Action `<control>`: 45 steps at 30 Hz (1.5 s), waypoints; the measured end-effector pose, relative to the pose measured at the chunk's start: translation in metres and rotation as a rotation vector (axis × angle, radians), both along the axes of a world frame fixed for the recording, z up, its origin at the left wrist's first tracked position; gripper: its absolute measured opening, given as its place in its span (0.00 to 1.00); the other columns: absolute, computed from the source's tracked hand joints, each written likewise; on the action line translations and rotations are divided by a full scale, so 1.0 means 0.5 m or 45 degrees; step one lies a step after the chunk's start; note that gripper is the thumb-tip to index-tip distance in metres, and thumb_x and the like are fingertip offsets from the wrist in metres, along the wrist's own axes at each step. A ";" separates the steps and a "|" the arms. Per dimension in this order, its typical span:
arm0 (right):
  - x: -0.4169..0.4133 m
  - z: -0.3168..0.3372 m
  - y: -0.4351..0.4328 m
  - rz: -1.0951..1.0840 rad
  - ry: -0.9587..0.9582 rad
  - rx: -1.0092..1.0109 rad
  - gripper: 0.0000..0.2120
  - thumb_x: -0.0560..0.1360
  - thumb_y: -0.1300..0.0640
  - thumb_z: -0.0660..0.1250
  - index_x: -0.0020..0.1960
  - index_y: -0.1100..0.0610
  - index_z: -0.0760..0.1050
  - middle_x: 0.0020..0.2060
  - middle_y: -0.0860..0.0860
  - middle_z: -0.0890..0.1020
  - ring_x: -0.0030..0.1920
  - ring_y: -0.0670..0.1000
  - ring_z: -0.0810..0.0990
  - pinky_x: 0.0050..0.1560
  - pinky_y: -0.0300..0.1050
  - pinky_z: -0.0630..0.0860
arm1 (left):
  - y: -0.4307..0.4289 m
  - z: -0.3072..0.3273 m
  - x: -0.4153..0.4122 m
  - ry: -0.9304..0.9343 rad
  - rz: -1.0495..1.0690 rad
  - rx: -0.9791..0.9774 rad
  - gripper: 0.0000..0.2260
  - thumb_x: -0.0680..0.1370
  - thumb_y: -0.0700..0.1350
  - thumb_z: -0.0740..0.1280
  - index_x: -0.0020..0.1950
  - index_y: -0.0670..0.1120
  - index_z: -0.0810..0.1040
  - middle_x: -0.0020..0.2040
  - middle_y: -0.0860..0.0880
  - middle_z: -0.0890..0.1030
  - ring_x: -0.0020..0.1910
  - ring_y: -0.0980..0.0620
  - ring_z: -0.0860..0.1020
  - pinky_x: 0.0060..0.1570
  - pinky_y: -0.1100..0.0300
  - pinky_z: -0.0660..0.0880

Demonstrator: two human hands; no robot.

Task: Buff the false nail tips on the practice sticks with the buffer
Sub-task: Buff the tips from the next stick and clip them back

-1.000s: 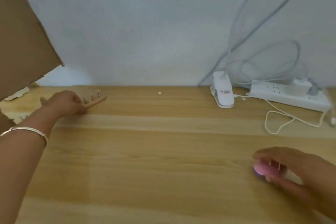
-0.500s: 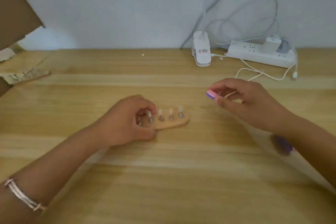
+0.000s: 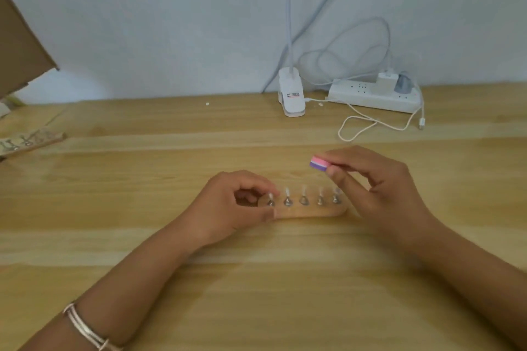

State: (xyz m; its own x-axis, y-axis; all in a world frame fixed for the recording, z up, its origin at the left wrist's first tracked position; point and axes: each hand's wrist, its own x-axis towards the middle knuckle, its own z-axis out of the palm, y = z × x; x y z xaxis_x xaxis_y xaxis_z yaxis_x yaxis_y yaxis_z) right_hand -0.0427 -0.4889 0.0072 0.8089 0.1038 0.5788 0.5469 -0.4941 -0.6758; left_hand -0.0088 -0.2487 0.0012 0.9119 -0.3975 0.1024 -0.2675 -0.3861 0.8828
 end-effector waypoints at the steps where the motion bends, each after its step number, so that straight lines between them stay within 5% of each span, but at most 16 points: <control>1: -0.005 -0.012 0.006 -0.004 -0.054 -0.011 0.10 0.78 0.61 0.68 0.58 0.56 0.83 0.53 0.46 0.85 0.55 0.44 0.82 0.60 0.37 0.76 | 0.005 -0.002 0.000 0.022 0.013 -0.063 0.12 0.67 0.34 0.78 0.46 0.48 0.86 0.50 0.50 0.84 0.44 0.54 0.81 0.51 0.60 0.76; 5: -0.012 -0.044 0.028 -0.002 -0.223 -0.143 0.10 0.75 0.63 0.70 0.56 0.58 0.84 0.53 0.49 0.85 0.56 0.46 0.81 0.61 0.40 0.75 | 0.000 -0.010 -0.006 -0.022 0.070 -0.111 0.09 0.67 0.35 0.77 0.42 0.47 0.87 0.48 0.49 0.84 0.49 0.42 0.82 0.54 0.51 0.77; 13: -0.009 -0.059 0.035 0.051 -0.454 -0.362 0.09 0.78 0.63 0.69 0.56 0.61 0.83 0.53 0.52 0.83 0.55 0.51 0.81 0.56 0.46 0.78 | -0.014 -0.012 -0.029 -0.499 0.095 0.148 0.07 0.68 0.37 0.78 0.40 0.50 0.87 0.43 0.57 0.83 0.43 0.60 0.81 0.46 0.64 0.76; 16: -0.005 -0.063 0.034 0.102 -0.449 -0.372 0.08 0.79 0.63 0.68 0.57 0.61 0.82 0.56 0.50 0.81 0.56 0.51 0.80 0.56 0.45 0.77 | -0.014 -0.015 -0.035 -0.660 0.130 0.238 0.01 0.70 0.46 0.75 0.39 0.52 0.86 0.44 0.60 0.82 0.44 0.63 0.80 0.44 0.63 0.75; 21: 0.007 -0.072 0.026 0.091 -0.475 -0.375 0.10 0.78 0.66 0.68 0.58 0.62 0.81 0.57 0.52 0.80 0.57 0.51 0.79 0.58 0.43 0.76 | -0.023 -0.015 -0.036 -1.030 0.178 0.322 0.10 0.71 0.51 0.65 0.38 0.51 0.86 0.43 0.57 0.84 0.41 0.60 0.77 0.43 0.66 0.73; 25: 0.004 -0.064 0.026 0.050 -0.463 -0.359 0.10 0.77 0.65 0.69 0.58 0.62 0.82 0.56 0.53 0.81 0.56 0.52 0.80 0.56 0.44 0.78 | -0.037 0.000 -0.041 -0.791 0.284 0.095 0.05 0.72 0.50 0.69 0.41 0.59 0.84 0.43 0.62 0.83 0.38 0.64 0.78 0.41 0.77 0.70; 30: -0.018 -0.050 0.032 -0.111 -0.340 -0.226 0.13 0.79 0.56 0.65 0.60 0.59 0.81 0.55 0.49 0.80 0.57 0.46 0.78 0.59 0.36 0.73 | -0.057 -0.002 -0.046 -0.313 0.206 -0.364 0.06 0.67 0.44 0.73 0.40 0.55 0.86 0.38 0.52 0.84 0.34 0.58 0.78 0.33 0.61 0.72; 35: -0.027 -0.057 0.065 -0.020 -0.427 -0.235 0.12 0.79 0.61 0.66 0.61 0.60 0.81 0.56 0.51 0.81 0.57 0.49 0.79 0.59 0.38 0.74 | -0.053 -0.006 -0.051 -0.276 0.121 -0.359 0.07 0.69 0.54 0.72 0.42 0.54 0.87 0.41 0.48 0.82 0.36 0.46 0.78 0.34 0.56 0.72; 39: -0.020 -0.057 0.061 -0.005 -0.455 -0.261 0.12 0.78 0.64 0.65 0.59 0.61 0.82 0.56 0.53 0.81 0.58 0.49 0.79 0.59 0.40 0.75 | -0.053 -0.006 -0.050 -0.300 0.099 -0.308 0.08 0.73 0.52 0.69 0.45 0.52 0.86 0.41 0.53 0.80 0.36 0.51 0.77 0.36 0.65 0.71; 45: -0.024 -0.056 0.060 -0.066 -0.451 -0.185 0.11 0.78 0.62 0.65 0.59 0.59 0.80 0.57 0.52 0.81 0.60 0.47 0.79 0.62 0.38 0.73 | -0.050 -0.005 -0.053 -0.331 0.056 -0.210 0.06 0.76 0.45 0.69 0.47 0.48 0.86 0.41 0.53 0.79 0.35 0.55 0.76 0.36 0.65 0.70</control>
